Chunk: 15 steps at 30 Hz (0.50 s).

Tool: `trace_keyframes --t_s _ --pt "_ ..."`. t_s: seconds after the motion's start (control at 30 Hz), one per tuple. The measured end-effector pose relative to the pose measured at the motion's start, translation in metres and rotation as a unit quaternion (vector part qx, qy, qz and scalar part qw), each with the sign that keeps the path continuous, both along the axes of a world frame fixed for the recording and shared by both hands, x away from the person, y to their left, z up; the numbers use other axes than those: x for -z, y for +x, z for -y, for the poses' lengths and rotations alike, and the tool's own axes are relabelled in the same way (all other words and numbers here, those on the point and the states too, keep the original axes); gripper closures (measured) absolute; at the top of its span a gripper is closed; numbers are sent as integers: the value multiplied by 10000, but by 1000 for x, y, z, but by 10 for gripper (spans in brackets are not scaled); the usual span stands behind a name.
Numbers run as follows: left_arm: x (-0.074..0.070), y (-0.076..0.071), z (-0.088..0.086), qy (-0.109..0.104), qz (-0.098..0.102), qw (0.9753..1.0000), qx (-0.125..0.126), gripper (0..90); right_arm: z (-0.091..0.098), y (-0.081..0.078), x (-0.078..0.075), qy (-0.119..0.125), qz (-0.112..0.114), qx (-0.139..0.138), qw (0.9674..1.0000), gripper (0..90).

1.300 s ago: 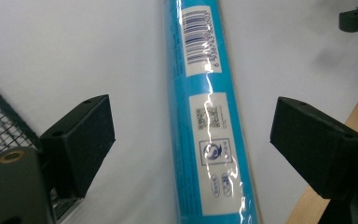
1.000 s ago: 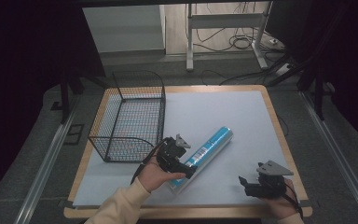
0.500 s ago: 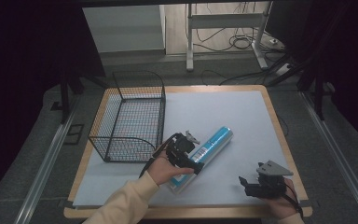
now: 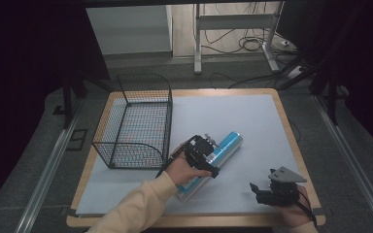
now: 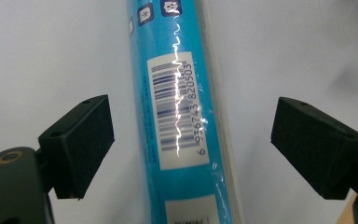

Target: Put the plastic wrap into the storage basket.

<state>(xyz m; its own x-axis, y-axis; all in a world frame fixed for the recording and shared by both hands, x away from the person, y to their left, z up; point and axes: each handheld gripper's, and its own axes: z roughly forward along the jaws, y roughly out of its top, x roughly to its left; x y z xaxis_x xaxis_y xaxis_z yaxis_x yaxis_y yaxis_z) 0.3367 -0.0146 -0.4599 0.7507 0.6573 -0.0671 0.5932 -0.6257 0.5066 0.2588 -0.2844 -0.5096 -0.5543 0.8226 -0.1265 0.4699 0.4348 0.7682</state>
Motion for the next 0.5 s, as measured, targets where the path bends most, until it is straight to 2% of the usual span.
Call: trace_keyframes --t_s 0.27,0.3,0.37,0.43,0.5 --pt "3 13 10 183 -143 9997 -39 128 0 0 -1 0 21 -14 10000 119" --pt "3 16 11 272 -177 9995 5 128 0 0 -1 2 25 -16 10000 119" --pt "6 19 14 259 -252 9993 -51 129 0 -1 -1 6 33 -20 10000 118" --pt "8 22 16 387 -328 9987 -21 130 0 -1 -1 9 33 -28 10000 119" --pt "10 25 18 426 -423 9982 -25 139 0 -1 -1 9 29 -27 10000 119"
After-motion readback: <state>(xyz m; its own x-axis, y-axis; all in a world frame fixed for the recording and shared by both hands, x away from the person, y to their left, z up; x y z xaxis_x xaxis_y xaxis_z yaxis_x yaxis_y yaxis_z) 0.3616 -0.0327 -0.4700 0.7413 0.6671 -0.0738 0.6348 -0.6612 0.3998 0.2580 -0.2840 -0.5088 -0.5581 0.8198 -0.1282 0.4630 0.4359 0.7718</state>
